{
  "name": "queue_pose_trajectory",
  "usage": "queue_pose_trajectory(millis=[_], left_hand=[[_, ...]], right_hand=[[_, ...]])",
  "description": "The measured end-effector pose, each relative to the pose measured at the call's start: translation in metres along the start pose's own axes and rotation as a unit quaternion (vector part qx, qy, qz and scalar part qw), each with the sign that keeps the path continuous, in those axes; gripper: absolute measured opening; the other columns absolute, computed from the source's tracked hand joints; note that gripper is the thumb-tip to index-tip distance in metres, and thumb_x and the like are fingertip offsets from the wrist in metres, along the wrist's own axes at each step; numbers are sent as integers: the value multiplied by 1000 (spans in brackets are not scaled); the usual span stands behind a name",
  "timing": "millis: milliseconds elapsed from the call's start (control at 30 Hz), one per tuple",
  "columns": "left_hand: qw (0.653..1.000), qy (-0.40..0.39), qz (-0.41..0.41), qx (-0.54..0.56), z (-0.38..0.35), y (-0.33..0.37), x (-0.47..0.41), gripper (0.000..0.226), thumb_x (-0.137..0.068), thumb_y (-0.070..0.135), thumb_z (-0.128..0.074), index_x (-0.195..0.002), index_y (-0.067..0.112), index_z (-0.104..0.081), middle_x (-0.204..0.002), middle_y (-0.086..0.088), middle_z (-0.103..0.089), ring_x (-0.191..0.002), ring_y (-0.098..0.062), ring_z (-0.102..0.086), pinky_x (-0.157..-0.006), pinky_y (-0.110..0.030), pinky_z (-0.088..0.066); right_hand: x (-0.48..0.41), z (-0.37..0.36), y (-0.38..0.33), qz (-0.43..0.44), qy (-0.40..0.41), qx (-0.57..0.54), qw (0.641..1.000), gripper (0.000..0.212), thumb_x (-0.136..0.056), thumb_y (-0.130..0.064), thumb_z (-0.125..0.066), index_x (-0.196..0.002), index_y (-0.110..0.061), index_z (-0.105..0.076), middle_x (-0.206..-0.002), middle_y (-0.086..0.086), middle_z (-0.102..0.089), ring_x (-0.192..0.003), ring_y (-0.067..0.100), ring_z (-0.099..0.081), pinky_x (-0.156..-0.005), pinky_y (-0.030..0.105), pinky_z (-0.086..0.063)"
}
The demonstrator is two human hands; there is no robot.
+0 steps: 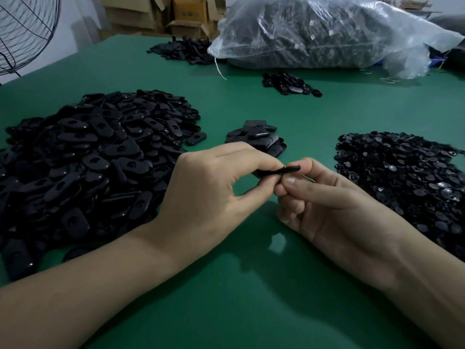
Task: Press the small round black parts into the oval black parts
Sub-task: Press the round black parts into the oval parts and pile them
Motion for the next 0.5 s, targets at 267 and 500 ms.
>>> queue_pose_trajectory(millis=[267,500], left_hand=[[1000,-7,5,7,-1,-2,1,11,-91,11,-76,-101,12,-80,-95,7,-75,-86,3,-67,-82,-17,-54],[1000,-15,1,7,0,1,0,10,-92,10,-75,-101,9,-80,-94,4,-76,-85,-2,-68,-80,-22,-56]], right_hand=[[0,-1,0,2,5,13,1000,16,-80,-1,-66,-90,-12,-62,-78,9,-69,-55,9,-56,-63,19,-50],[-1,2,0,-3,1,21,1000,19,-71,-6,-76,-87,-13,-66,-78,10,-69,-55,10,-55,-63,20,-50]])
Point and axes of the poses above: each hand's wrist, its own x-axis away from the middle knuckle, its own z-axis out of the back of the hand, y = z × x, the point moved 3 cm from there along -x, towards the middle knuckle
